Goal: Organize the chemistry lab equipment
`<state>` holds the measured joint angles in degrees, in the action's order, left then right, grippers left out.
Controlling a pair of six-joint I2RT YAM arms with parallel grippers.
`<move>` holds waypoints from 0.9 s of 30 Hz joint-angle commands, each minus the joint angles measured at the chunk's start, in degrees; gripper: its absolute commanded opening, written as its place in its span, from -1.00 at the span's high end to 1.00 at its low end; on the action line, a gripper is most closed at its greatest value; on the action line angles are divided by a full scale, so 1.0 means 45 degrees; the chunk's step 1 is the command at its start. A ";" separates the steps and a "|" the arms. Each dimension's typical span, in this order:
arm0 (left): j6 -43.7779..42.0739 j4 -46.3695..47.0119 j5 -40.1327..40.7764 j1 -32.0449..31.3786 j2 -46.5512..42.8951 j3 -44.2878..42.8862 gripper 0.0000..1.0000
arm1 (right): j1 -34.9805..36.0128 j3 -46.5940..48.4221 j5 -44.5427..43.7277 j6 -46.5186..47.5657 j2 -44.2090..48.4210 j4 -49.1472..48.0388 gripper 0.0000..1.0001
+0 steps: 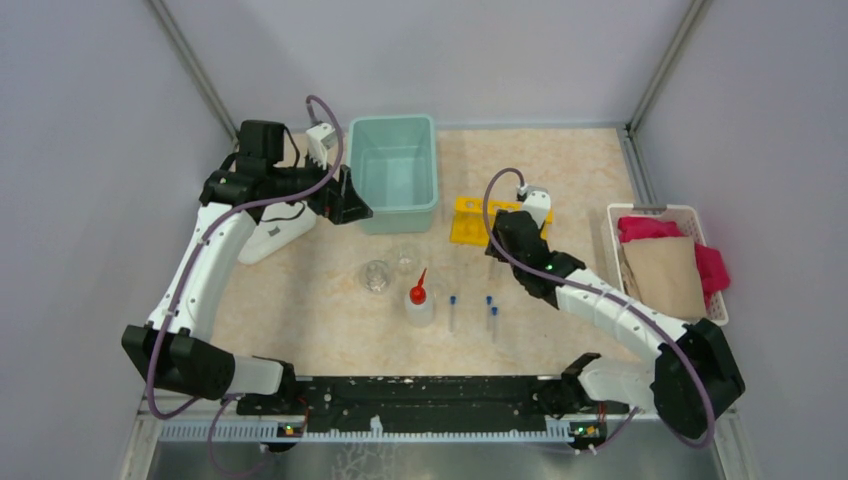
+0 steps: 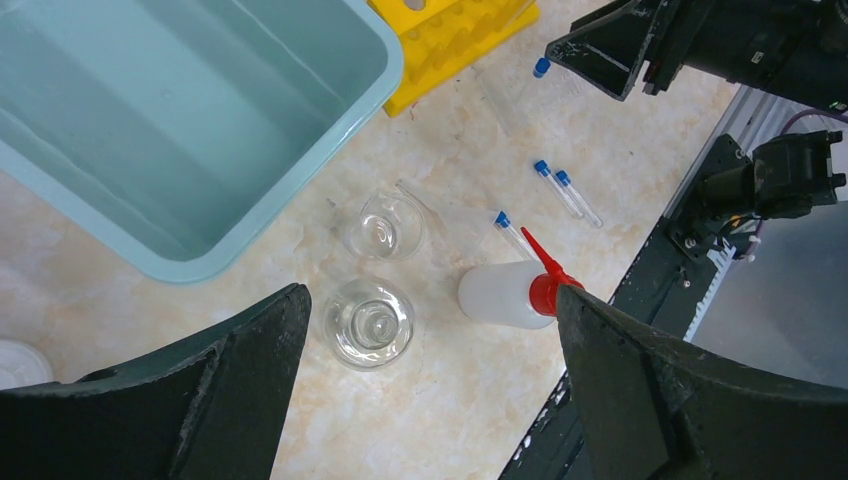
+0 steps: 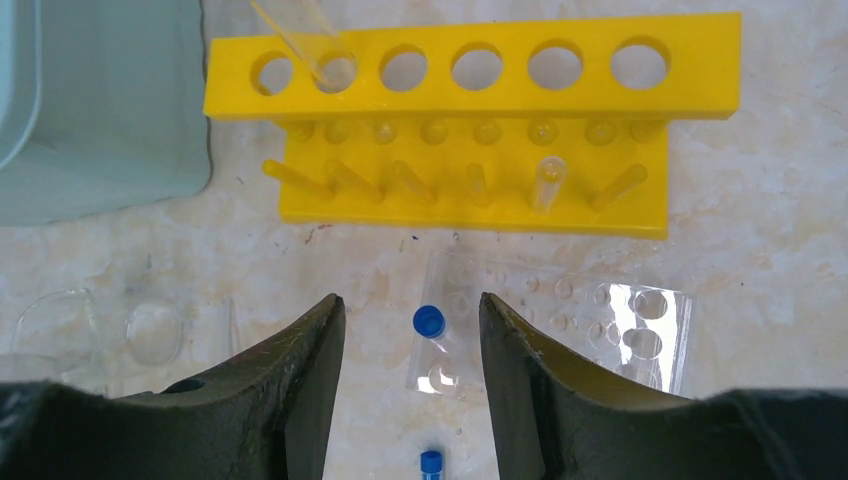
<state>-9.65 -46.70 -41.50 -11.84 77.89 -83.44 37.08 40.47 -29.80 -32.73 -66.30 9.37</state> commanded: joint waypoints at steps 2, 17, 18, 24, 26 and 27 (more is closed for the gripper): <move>0.0083 0.0240 -0.0311 0.0061 -0.0179 -0.0105 -0.98 | -0.1152 0.0604 0.2514 0.0081 0.0047 0.0868 -0.02; 0.0034 0.0046 -0.0174 0.0072 -0.0160 -0.0281 -0.98 | -0.0081 0.0982 0.2896 -0.0633 0.1524 0.2646 0.23; 0.0050 0.0045 -0.0173 0.0072 -0.0157 -0.0271 -0.98 | 0.0363 0.1187 0.2844 -0.0744 0.1301 0.3014 0.23; 0.0219 0.0062 -0.0237 0.0084 -0.0206 -0.0325 -0.98 | 0.1801 0.2293 0.3911 -0.1593 -0.1458 0.4267 0.22; 0.0258 0.0084 -0.0213 0.0090 -0.0250 -0.0325 -0.98 | 0.1923 0.2550 0.4373 -0.1618 -0.2435 0.4256 0.22; 0.0283 0.0087 -0.0220 0.0091 -0.0281 -0.0325 -0.98 | 0.1971 0.2657 0.4584 -0.1555 -0.2822 0.4182 0.22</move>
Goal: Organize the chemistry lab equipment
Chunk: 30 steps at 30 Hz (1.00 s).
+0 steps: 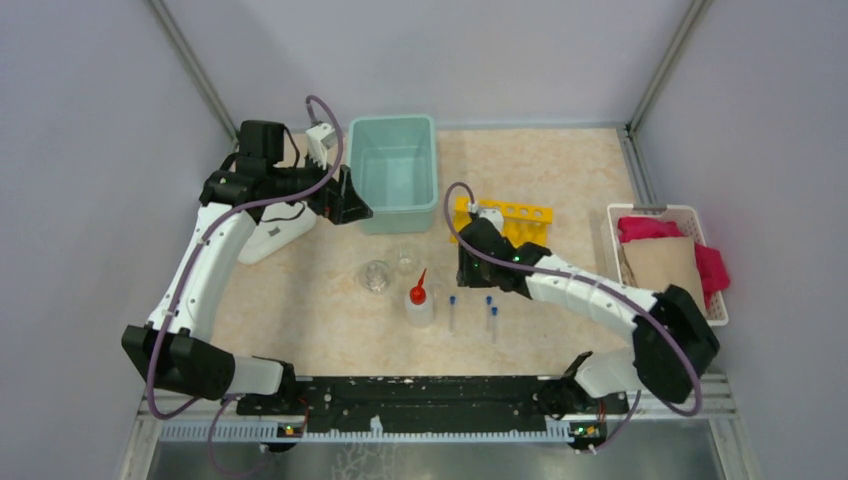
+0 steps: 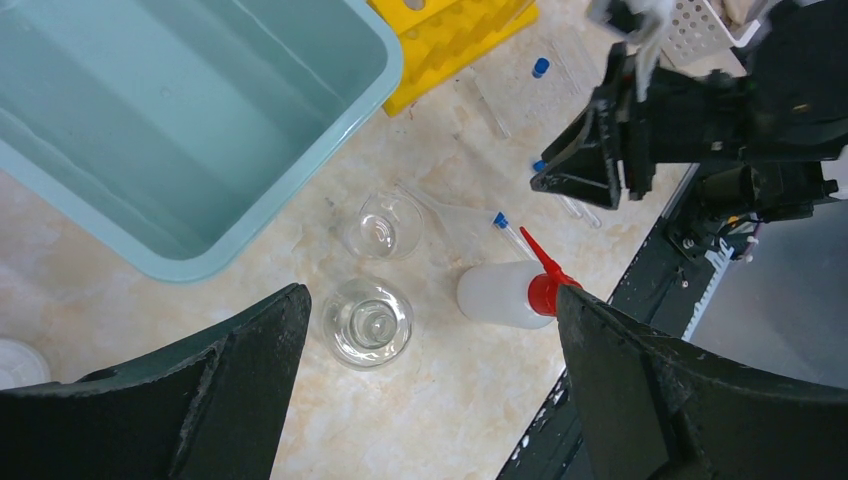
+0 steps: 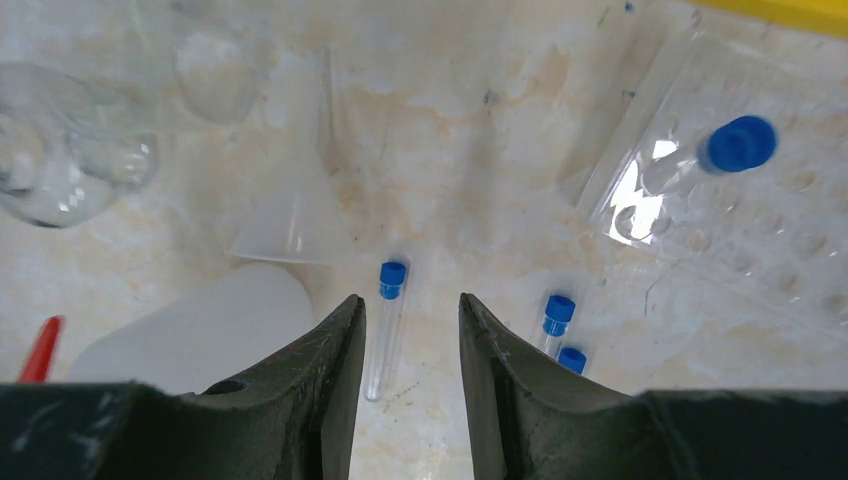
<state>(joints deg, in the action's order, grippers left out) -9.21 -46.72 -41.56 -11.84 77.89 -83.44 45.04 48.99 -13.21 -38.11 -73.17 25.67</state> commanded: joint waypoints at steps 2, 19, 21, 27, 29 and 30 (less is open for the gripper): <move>0.0177 0.0089 -0.0203 0.0090 -0.0342 -0.0291 -0.98 | 0.0403 0.1009 0.1188 -0.0219 -0.1964 0.0353 0.22; 0.0091 0.0030 -0.0123 0.0111 -0.0385 -0.0408 -0.98 | 0.1010 0.1309 0.1179 -0.0527 -0.4771 0.0031 0.23; 0.0094 0.0030 -0.0134 0.0111 -0.0372 -0.0406 -0.98 | 0.1027 0.1256 0.1155 -0.0604 -0.4893 0.0004 0.27; 0.0036 -0.0005 -0.0119 0.0111 -0.0408 -0.0448 -0.98 | 0.1027 0.1452 0.0350 -0.0672 -0.4708 0.0574 0.58; 0.0006 -0.0008 -0.0130 0.0111 -0.0431 -0.0463 -0.98 | 0.1022 0.1672 0.0014 -0.0641 -0.4456 0.0935 0.67; -0.0002 -0.0006 -0.0148 0.0111 -0.0428 -0.0462 -0.98 | 0.1009 0.1816 -0.0120 -0.0610 -0.4264 0.1121 0.75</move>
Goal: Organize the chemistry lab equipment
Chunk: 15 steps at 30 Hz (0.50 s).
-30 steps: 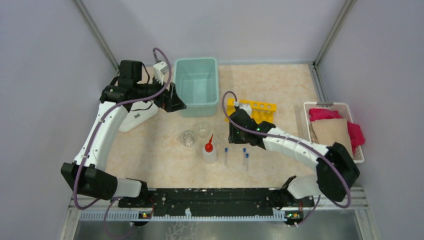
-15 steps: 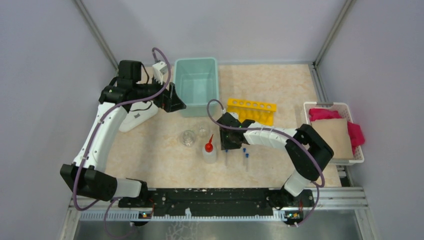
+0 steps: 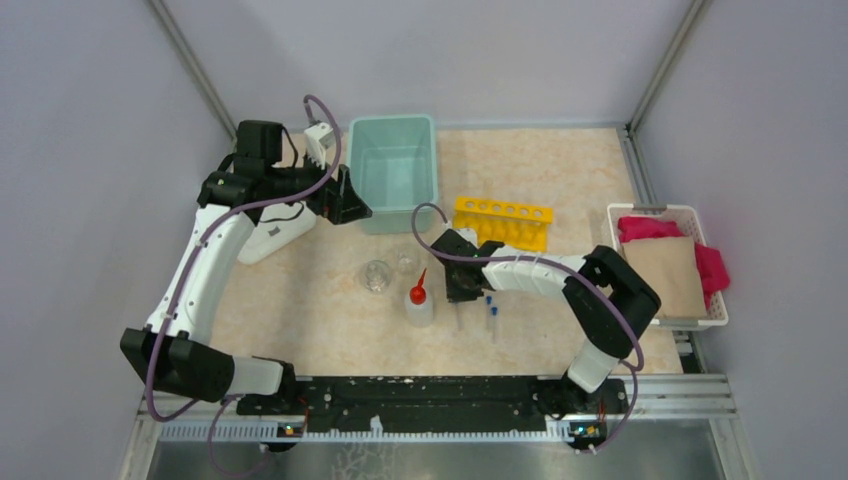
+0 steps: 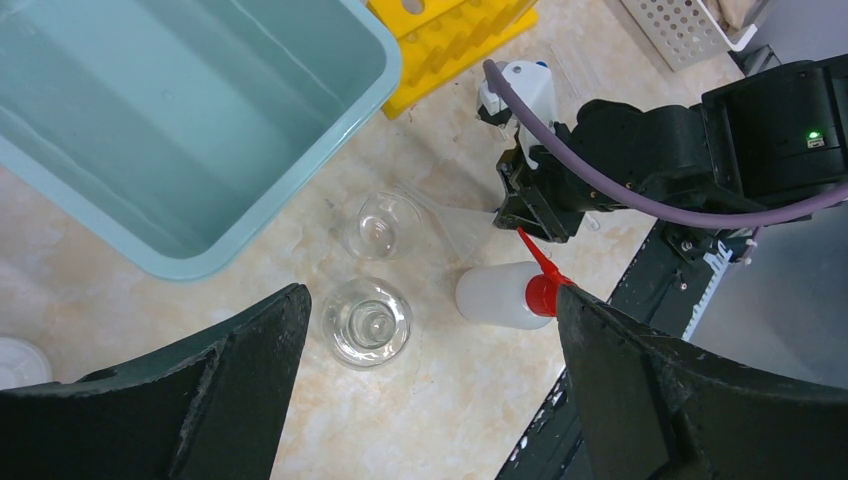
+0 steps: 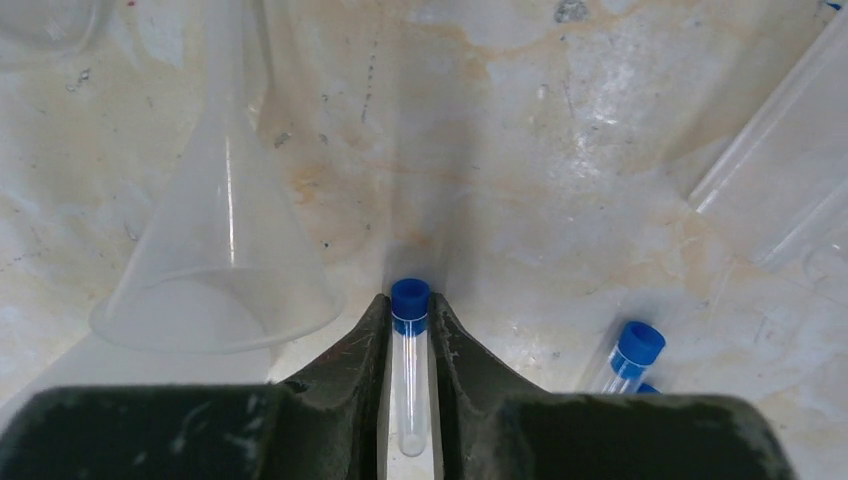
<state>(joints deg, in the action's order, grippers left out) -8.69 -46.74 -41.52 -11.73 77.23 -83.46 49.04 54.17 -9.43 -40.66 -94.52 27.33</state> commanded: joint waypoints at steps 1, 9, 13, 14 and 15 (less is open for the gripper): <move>-0.0120 -0.0004 -0.0165 0.0086 -0.0276 -0.0449 -0.98 | 0.0077 0.0834 -0.1060 -0.0013 0.0641 0.0949 0.81; 0.0051 -0.0059 -0.1005 0.0086 -0.0342 -0.0554 -0.98 | -0.0333 0.2964 -0.1693 0.0253 0.2773 0.2584 1.00; 0.0355 0.0300 -0.1852 0.0086 -0.0508 -0.0404 -0.98 | -0.0331 0.4586 -0.2258 0.0411 0.3721 0.2879 1.00; 0.0452 0.0417 -0.2054 0.0086 -0.0559 -0.0314 -0.98 | -0.0333 0.4947 -0.2350 0.0405 0.3871 0.2797 1.00; 0.0559 0.0581 -0.2233 0.0086 -0.0597 -0.0193 -0.98 | -0.0331 0.5266 -0.2381 0.0404 0.3997 0.2679 1.00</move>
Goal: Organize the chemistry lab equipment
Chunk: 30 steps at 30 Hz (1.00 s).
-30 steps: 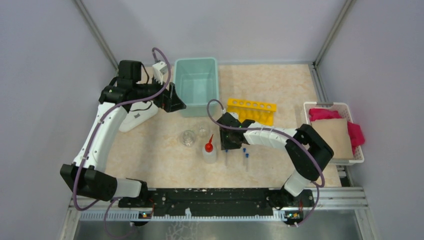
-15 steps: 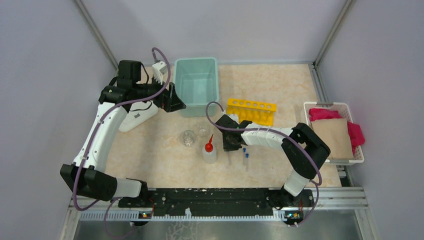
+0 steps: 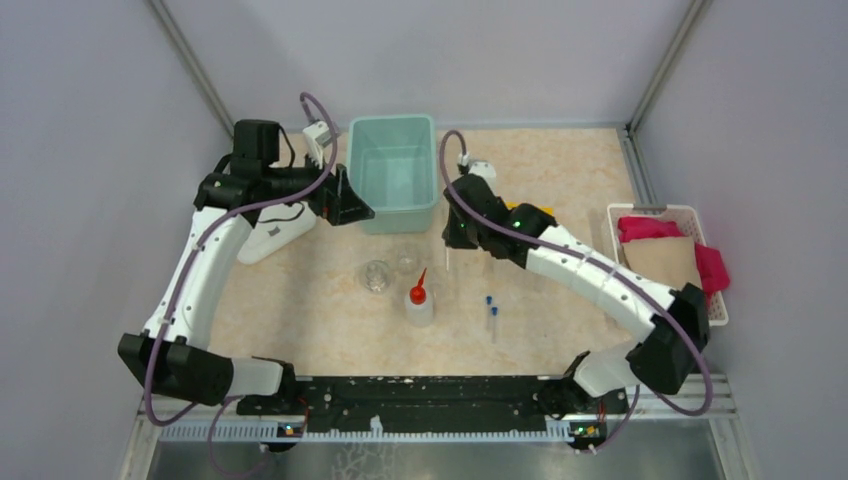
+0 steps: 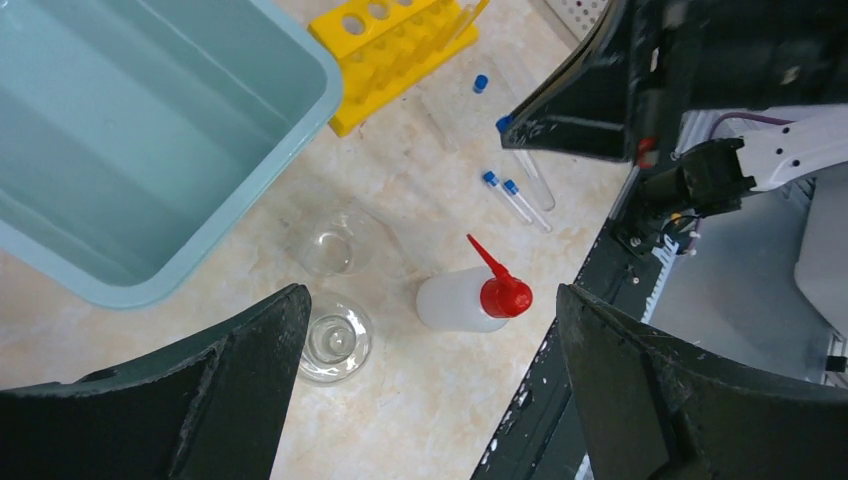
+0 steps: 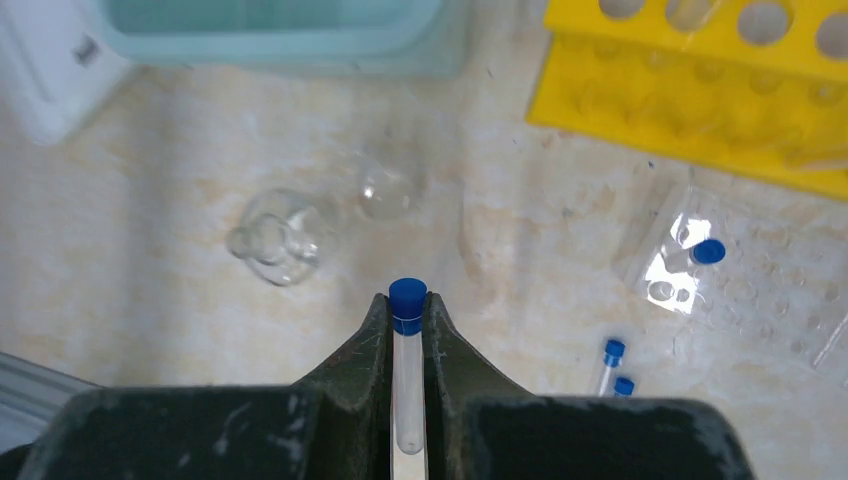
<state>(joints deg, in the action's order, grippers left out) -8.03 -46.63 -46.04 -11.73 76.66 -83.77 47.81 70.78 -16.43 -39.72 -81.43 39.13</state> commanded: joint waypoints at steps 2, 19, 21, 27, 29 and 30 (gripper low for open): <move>0.0592 0.0855 -0.1577 0.0086 -0.0572 0.0191 -0.98 | -0.0057 0.2127 -0.0668 0.0077 0.1183 -0.0416 1.00; 0.2234 0.3217 -0.3225 -0.0226 -0.0434 0.2258 -0.80 | 0.0812 0.5121 0.1546 -0.1206 -0.1622 -0.3981 1.00; 0.2188 0.3198 -0.3281 -0.0226 -0.0360 0.2329 -0.73 | 0.0885 0.5194 0.1699 -0.1319 -0.1735 -0.4148 1.00; 0.2003 0.3131 -0.3290 -0.0239 -0.0282 0.2335 -0.50 | 0.1065 0.5256 0.2041 -0.1522 -0.1926 -0.4312 1.00; 0.2000 0.3132 -0.3294 -0.0246 -0.0286 0.2365 -0.45 | 0.1111 0.5238 0.2013 -0.1543 -0.1924 -0.4366 1.00; 0.2010 0.3140 -0.3317 -0.0246 -0.0267 0.2375 -0.40 | 0.1130 0.5219 0.1998 -0.1543 -0.1924 -0.4420 1.00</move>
<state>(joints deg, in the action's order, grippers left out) 1.52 -34.02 -58.98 -12.56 75.26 -73.32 51.81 91.31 -8.32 -45.74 -89.80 22.50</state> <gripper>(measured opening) 0.732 0.047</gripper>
